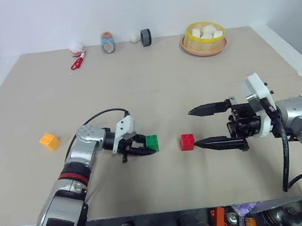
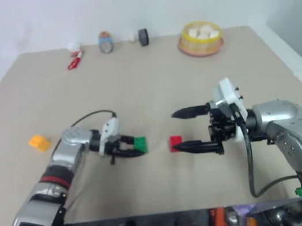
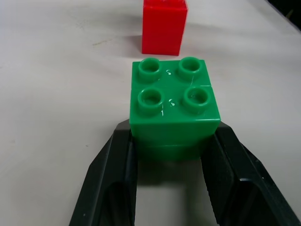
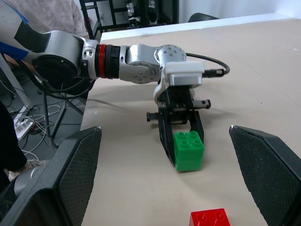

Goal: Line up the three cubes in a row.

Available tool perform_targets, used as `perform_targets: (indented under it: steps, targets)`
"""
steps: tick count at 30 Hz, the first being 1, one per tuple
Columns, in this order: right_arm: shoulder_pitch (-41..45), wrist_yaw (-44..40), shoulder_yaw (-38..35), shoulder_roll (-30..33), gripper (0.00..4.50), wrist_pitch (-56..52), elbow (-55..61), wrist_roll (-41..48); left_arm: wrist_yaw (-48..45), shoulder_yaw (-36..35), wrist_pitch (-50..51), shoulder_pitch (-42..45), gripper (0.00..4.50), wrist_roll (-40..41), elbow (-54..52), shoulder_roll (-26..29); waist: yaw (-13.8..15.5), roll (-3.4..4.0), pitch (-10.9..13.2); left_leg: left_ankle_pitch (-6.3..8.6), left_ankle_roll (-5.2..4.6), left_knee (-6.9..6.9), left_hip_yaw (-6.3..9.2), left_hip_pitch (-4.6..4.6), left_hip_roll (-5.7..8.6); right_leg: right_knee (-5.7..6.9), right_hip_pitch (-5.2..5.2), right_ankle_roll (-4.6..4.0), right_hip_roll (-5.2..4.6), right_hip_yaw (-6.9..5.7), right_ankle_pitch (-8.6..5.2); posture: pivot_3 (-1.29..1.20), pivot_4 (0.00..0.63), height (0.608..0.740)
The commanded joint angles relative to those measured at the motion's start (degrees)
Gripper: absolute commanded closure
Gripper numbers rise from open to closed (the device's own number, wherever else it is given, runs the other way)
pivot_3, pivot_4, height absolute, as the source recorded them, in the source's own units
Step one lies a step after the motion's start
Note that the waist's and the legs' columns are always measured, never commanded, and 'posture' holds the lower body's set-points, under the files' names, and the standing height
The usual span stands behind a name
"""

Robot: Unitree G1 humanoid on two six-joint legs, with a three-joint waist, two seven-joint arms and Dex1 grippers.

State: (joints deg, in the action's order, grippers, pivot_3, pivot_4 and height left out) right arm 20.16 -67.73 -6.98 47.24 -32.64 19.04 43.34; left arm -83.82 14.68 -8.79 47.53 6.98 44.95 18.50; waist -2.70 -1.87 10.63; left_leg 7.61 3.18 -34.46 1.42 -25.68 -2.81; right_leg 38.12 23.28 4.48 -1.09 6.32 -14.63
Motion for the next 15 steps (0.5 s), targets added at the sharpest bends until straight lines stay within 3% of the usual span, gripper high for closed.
perform_targets:
  steps: [1, 15]
  targets:
    - [0.9, 0.4, -1.5, 0.0, 0.0, 0.4, 1.6, 1.1, 0.4, -0.1, -2.9, 2.1, 3.18, -1.4, 2.2, -0.7, 0.0, 0.0, 0.0, 0.0, 0.0, 0.0, 0.01, 0.0, 0.0, 0.0, 0.0, 0.02, 0.0, 0.0, 0.01, 0.0, 0.15, 0.74]
    - [1.9, 0.2, -0.7, 0.0, 0.0, 0.9, 0.8, 0.2, -3.0, 0.1, -5.3, 2.4, 3.18, -2.5, 4.5, 0.0, 0.0, 0.01, 0.0, 0.0, 0.0, -0.01, 0.06, 0.0, 0.0, 0.0, -0.03, 0.04, 0.02, -0.01, 0.01, 0.0, 0.15, 0.74]
